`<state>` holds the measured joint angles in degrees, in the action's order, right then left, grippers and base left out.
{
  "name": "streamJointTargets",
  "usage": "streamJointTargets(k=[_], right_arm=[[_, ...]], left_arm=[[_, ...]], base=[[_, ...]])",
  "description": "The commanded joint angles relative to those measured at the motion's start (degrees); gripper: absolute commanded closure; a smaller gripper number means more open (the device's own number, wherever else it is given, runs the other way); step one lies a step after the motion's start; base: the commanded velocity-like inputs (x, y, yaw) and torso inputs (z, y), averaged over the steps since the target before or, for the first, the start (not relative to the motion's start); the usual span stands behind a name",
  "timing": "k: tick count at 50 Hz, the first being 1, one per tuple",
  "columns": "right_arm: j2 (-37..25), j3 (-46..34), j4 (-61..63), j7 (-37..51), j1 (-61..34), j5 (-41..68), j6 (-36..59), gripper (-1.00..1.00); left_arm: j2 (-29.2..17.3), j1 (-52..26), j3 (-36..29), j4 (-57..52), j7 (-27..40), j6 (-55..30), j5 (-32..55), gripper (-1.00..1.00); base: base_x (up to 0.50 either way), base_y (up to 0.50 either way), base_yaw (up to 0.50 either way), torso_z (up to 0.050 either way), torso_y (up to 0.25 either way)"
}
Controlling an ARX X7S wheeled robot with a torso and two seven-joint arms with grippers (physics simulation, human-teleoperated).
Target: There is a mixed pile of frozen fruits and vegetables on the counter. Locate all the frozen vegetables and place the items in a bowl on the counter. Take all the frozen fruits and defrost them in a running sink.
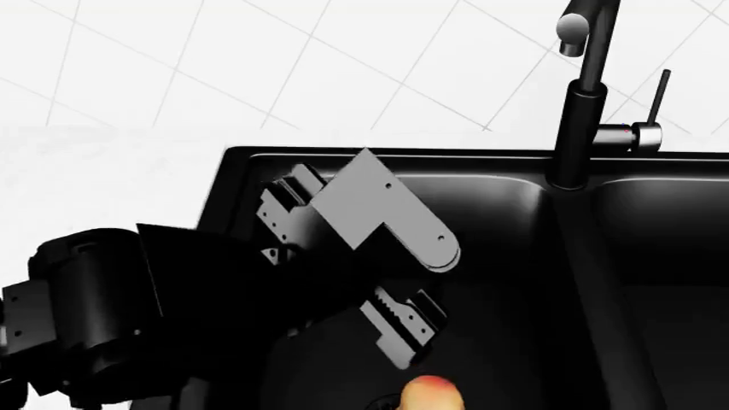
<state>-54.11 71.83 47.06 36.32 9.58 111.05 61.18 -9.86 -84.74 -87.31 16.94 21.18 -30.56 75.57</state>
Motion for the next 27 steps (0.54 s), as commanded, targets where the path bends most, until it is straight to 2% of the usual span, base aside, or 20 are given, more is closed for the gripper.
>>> streamJointTargets(k=[1,9,16,25,27], right_arm=[[-3.36,-5.44,-1.27,0.47,-3.5,-2.66,-3.79,-1.0],[-5.15,-8.97,-1.87,0.83,-4.92,-3.66,-5.44,-1.0],[-7.03,-12.61,-2.61,1.06,-6.32,-4.69,-7.17,-1.0],[-7.92,-16.68,-3.09,0.7,-7.64,-6.39,-8.81,-1.0],[-7.89,-17.0,-3.11,0.61,-7.65,-6.57,-8.81,-1.0]], left_arm=[[-7.49,-0.87,4.17,-9.39,3.93,1.9,1.35,-1.0],[-12.61,-0.85,6.34,-14.55,7.12,2.38,3.52,-1.0],[-19.83,0.61,7.94,-22.46,11.63,3.16,5.49,-1.0],[-25.32,1.39,9.95,-26.33,14.13,4.19,7.87,-1.0],[-27.73,2.0,10.23,-28.69,14.75,4.52,8.25,-1.0]], base=[[0.0,0.0,0.0,0.0,0.0],[0.0,0.0,0.0,0.0,0.0],[0.0,0.0,0.0,0.0,0.0],[0.0,0.0,0.0,0.0,0.0],[0.0,0.0,0.0,0.0,0.0]])
